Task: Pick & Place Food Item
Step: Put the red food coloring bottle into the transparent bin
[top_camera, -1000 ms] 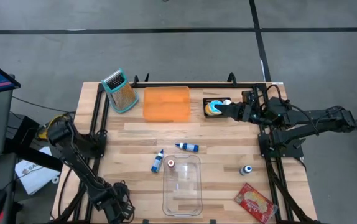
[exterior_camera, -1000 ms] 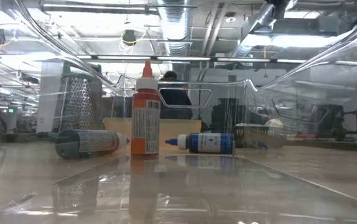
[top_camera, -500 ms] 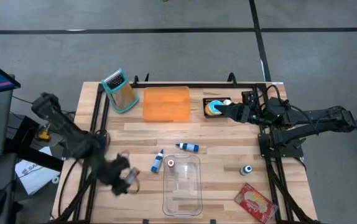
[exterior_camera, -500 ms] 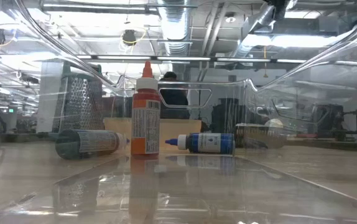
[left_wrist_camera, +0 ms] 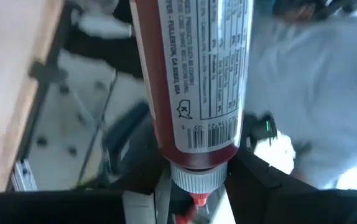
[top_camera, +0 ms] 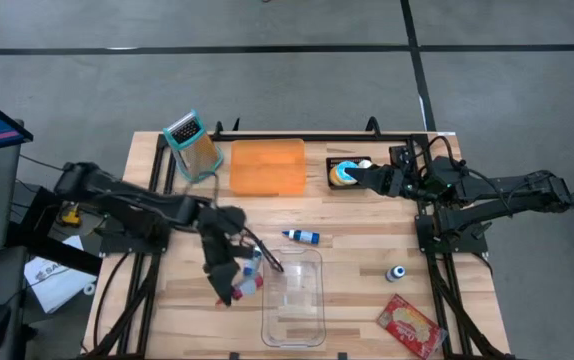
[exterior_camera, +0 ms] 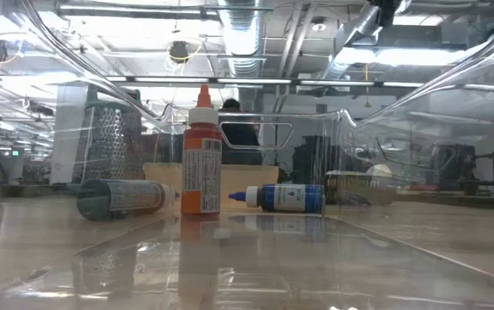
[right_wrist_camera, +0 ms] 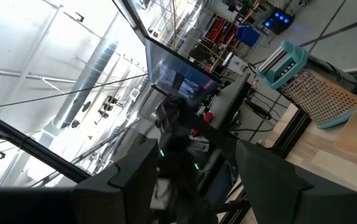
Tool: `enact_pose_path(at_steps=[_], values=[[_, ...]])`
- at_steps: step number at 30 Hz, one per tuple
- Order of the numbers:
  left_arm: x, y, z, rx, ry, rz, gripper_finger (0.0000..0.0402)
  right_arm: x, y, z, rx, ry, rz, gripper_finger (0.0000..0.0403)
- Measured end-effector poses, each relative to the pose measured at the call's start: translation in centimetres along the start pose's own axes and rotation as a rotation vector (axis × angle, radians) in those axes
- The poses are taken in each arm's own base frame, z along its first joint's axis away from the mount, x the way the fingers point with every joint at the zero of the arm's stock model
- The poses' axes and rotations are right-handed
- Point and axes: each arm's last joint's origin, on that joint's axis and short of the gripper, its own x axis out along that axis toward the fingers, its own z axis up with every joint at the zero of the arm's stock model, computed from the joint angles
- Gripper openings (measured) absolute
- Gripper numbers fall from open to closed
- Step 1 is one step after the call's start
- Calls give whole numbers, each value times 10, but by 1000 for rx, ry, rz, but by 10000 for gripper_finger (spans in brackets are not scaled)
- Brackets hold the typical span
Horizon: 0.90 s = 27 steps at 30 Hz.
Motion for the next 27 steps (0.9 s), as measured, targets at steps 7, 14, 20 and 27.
enact_pose_path(at_steps=[7,14,20,27], values=[[45,28,34,-41,142,3,108,-1,2,-3,-15,19,10,209],[70,51,62,-86,78,8,108,-1,2,-6,-18,73,24,209],[76,59,69,-110,-38,53,108,-1,2,-8,-11,127,51,209],[75,59,71,-127,-138,68,127,-2,3,-9,-15,159,69,209]])
